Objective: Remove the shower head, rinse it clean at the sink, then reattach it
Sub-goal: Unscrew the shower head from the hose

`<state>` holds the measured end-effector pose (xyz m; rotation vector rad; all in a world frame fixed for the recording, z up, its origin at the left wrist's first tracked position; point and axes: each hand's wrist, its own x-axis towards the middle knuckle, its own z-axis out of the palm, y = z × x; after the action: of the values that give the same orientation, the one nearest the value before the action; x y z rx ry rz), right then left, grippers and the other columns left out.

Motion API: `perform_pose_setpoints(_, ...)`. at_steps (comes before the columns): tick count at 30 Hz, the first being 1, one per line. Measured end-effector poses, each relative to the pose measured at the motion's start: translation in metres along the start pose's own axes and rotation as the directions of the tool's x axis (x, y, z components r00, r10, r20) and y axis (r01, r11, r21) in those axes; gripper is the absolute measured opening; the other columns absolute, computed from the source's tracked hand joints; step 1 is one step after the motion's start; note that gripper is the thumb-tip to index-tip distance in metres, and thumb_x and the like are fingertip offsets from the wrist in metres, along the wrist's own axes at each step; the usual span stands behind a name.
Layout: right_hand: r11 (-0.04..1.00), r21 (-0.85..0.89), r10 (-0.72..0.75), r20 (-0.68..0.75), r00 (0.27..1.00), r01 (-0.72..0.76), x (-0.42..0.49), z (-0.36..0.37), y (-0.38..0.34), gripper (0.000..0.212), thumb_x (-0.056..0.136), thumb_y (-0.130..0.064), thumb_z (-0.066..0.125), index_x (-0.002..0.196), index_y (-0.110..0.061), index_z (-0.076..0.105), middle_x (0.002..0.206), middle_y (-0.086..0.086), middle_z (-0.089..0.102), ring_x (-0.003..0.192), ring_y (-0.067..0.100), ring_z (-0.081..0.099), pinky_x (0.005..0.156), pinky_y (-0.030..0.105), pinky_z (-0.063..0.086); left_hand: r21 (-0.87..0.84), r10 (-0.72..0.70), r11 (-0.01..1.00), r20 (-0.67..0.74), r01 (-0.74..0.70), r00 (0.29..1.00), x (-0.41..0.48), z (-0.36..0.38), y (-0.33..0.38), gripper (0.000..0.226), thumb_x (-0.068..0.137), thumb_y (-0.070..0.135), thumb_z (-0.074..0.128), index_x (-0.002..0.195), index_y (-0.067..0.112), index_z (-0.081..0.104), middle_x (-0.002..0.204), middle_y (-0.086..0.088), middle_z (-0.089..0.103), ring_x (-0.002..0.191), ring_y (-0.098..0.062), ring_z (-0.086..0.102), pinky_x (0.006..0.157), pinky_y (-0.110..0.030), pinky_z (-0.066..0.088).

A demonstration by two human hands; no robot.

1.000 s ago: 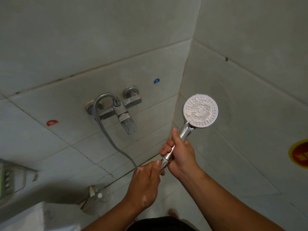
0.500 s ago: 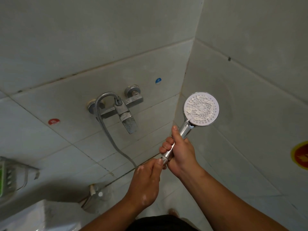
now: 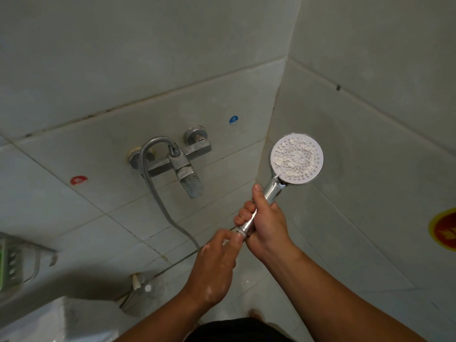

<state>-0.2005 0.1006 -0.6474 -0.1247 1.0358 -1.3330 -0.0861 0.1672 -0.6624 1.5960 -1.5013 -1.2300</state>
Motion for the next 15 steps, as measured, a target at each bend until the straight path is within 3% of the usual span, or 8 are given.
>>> perform_pose_setpoints(3, 1.000, 0.014, -0.006, -0.002, 1.000, 0.006, -0.0001, 0.0019, -0.0026, 0.033, 0.099, -0.030, 0.065, 0.078, -0.020, 0.042, 0.058, -0.003, 0.031, 0.046, 0.011, 0.032, 0.045, 0.026, 0.035, 0.010, 0.020, 1.000, 0.004, -0.020, 1.000, 0.0004, -0.0001, 0.0005, 0.022, 0.099, 0.045, 0.052, 0.091, 0.025, 0.050, 0.049, 0.009, 0.049, 0.044, -0.003, 0.039, 0.047, -0.016, 0.031)
perform_pose_setpoints(11, 1.000, 0.009, -0.008, -0.013, 1.000, 0.008, 0.0024, 0.0012, -0.0032, 0.035, 0.098, -0.030, 0.066, 0.074, -0.020, 0.043, 0.057, -0.003, 0.034, 0.045, 0.011, 0.034, 0.045, 0.026, 0.036, 0.070, 0.013, 0.997, -0.066, -0.008, 0.998, 0.0055, 0.0014, 0.0011, 0.047, 0.106, 0.037, 0.036, 0.069, 0.026, 0.062, 0.052, 0.007, 0.051, 0.047, -0.003, 0.047, 0.050, -0.018, 0.036)
perform_pose_setpoints(15, 1.000, 0.002, -0.020, -0.034, 0.999, 0.020, 0.0031, 0.0028, -0.0040, 0.030, 0.099, -0.031, 0.065, 0.079, -0.019, 0.047, 0.056, -0.004, 0.034, 0.044, 0.011, 0.034, 0.044, 0.026, 0.037, 0.042, -0.001, 0.999, 0.000, 0.001, 1.000, 0.0037, 0.0012, 0.0042, 0.026, 0.091, 0.057, 0.053, 0.090, 0.031, 0.053, 0.057, 0.007, 0.057, 0.048, -0.002, 0.046, 0.050, -0.019, 0.037)
